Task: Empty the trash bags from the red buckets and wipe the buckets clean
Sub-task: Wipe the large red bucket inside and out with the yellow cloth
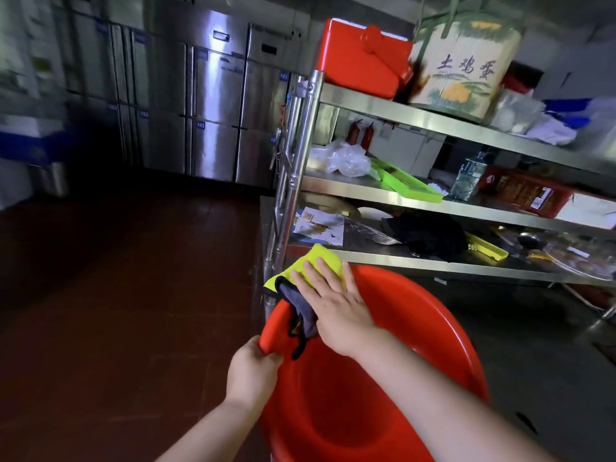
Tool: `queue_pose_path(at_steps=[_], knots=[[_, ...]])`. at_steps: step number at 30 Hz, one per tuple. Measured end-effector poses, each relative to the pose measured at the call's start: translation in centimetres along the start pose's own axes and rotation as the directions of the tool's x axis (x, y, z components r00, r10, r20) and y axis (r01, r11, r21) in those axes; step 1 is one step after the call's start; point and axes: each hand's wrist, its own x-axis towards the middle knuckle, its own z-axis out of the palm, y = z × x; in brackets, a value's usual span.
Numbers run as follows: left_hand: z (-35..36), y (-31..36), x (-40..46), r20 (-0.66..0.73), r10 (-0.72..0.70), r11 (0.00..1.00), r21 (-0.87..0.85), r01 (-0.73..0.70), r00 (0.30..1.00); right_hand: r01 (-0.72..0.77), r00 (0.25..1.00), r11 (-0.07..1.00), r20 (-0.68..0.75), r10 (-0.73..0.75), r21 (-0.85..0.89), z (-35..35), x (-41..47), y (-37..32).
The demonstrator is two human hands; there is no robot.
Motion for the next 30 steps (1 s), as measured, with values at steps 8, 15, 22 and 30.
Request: queue_pose_path(at_steps=[8, 15, 22, 30], knots=[[0.2, 0.1, -0.2, 0.032, 0.085, 0.991, 0.096, -0.088, 0.996, 0.061, 0.998, 0.985, 0.019, -0.058, -0.159, -0.9, 2.3, 1.4], [0.3, -0.4, -0.5, 0.047, 0.068, 0.998, -0.019, -0.067, 0.997, -0.178, 0.984, 0.965, -0.014, 0.179, -0.194, -1.2, 1.2, 4.9], [0.4, -0.8, -1.4, 0.051, 0.061, 0.996, -0.065, -0.058, 0.997, -0.400, 0.916, 0.891, -0.075, 0.393, -0.214, -1.6, -2.4, 8.3], [-0.6, 4.7, 1.0, 0.247, 0.286, 0.821, 0.435, -0.369, 0.926, -0.226, 0.972, 0.942, -0.122, 0.201, -0.247, -3.0, -2.6, 7.3]])
